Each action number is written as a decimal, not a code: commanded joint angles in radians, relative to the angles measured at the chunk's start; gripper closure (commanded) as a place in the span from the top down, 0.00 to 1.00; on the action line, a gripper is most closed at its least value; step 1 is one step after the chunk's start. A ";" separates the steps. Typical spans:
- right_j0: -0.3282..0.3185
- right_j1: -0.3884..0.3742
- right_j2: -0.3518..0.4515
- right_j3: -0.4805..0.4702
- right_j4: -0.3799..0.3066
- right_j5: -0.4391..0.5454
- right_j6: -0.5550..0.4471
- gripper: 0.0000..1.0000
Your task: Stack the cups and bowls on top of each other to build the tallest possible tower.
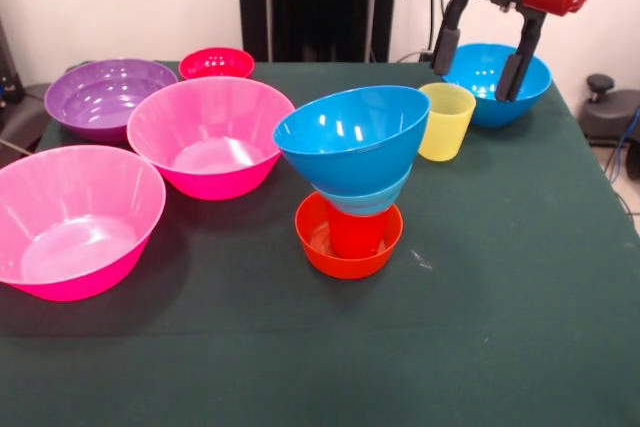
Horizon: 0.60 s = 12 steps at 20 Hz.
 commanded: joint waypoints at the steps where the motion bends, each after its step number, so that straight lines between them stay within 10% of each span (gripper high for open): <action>1: -0.099 -0.095 0.207 0.025 -0.158 0.146 -0.341 1.00; 12: -0.084 -0.146 0.257 0.196 -0.199 0.060 -0.129 1.00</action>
